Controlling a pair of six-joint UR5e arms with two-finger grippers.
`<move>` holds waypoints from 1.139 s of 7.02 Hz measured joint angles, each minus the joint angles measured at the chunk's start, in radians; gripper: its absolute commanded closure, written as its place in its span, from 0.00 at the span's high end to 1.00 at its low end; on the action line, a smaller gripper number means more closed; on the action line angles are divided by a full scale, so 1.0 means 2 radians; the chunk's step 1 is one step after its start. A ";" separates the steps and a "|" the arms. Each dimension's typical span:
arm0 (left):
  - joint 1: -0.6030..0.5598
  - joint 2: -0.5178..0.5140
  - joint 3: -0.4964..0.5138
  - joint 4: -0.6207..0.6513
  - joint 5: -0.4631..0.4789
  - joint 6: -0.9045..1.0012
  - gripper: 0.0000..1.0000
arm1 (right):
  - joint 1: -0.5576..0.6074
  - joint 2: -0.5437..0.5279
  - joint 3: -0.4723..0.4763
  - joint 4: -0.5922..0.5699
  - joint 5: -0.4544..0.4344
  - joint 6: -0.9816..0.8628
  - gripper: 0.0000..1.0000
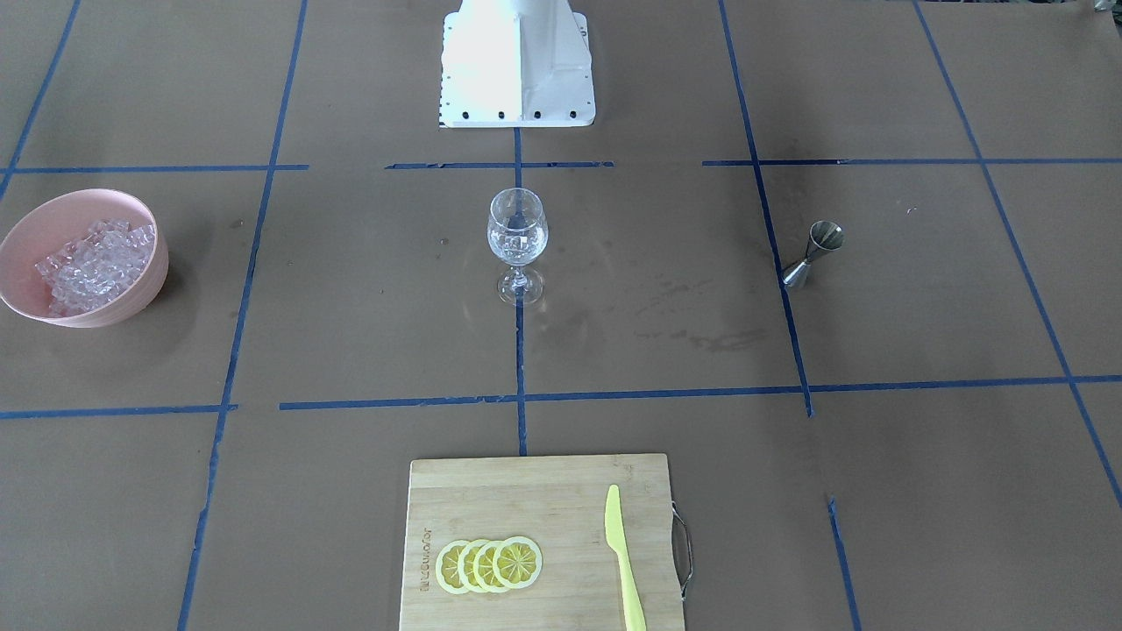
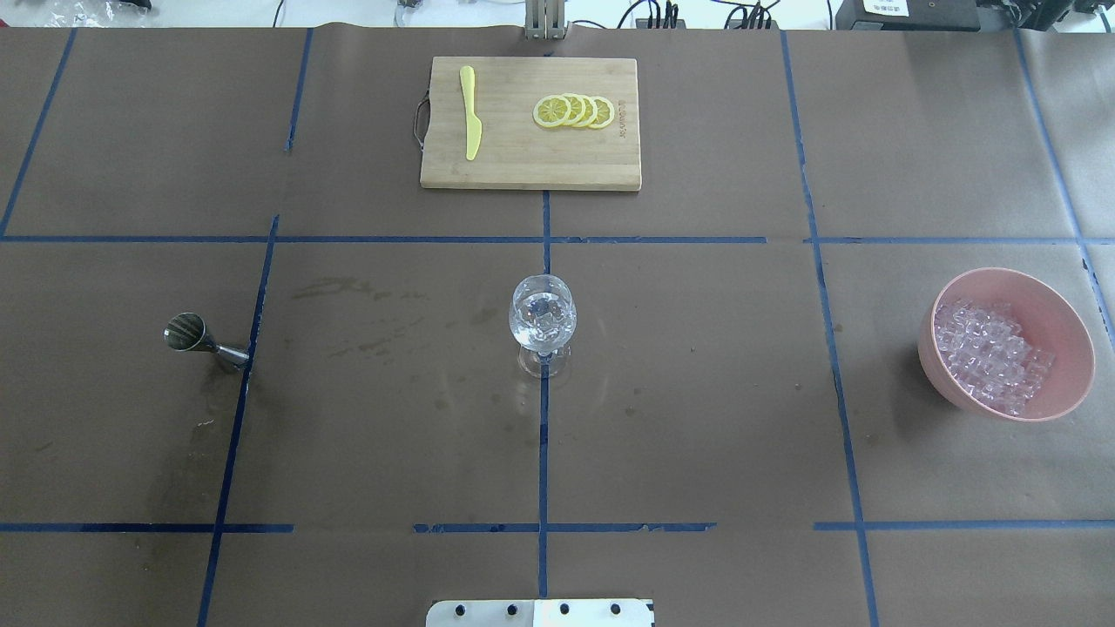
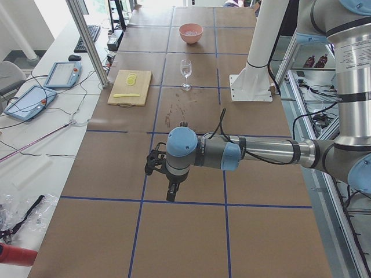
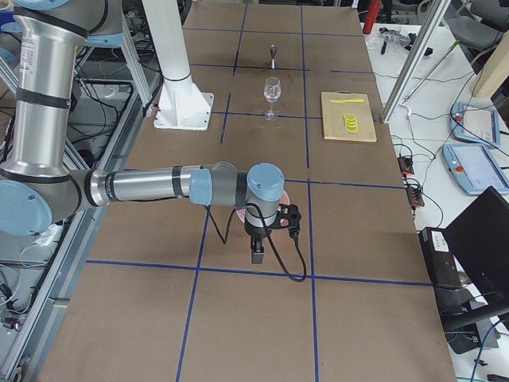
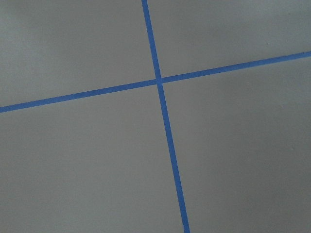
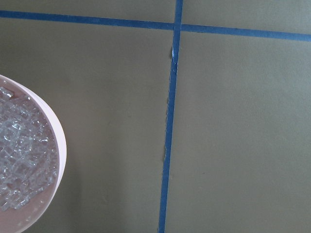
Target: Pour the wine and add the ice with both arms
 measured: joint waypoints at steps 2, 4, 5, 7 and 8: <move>0.000 0.001 0.002 0.001 0.002 0.000 1.00 | 0.000 0.000 0.003 0.001 0.000 0.001 1.00; 0.000 0.002 0.004 0.002 0.005 -0.001 1.00 | 0.000 0.000 0.002 0.003 0.000 0.001 1.00; 0.000 0.003 0.005 0.002 0.005 -0.001 1.00 | 0.000 -0.001 0.001 0.003 0.000 0.001 1.00; 0.000 0.004 0.006 0.002 0.005 -0.001 1.00 | 0.000 -0.001 0.001 0.003 0.000 0.001 1.00; 0.000 0.005 0.007 0.002 0.005 0.000 1.00 | 0.000 -0.001 0.002 0.003 0.000 0.001 1.00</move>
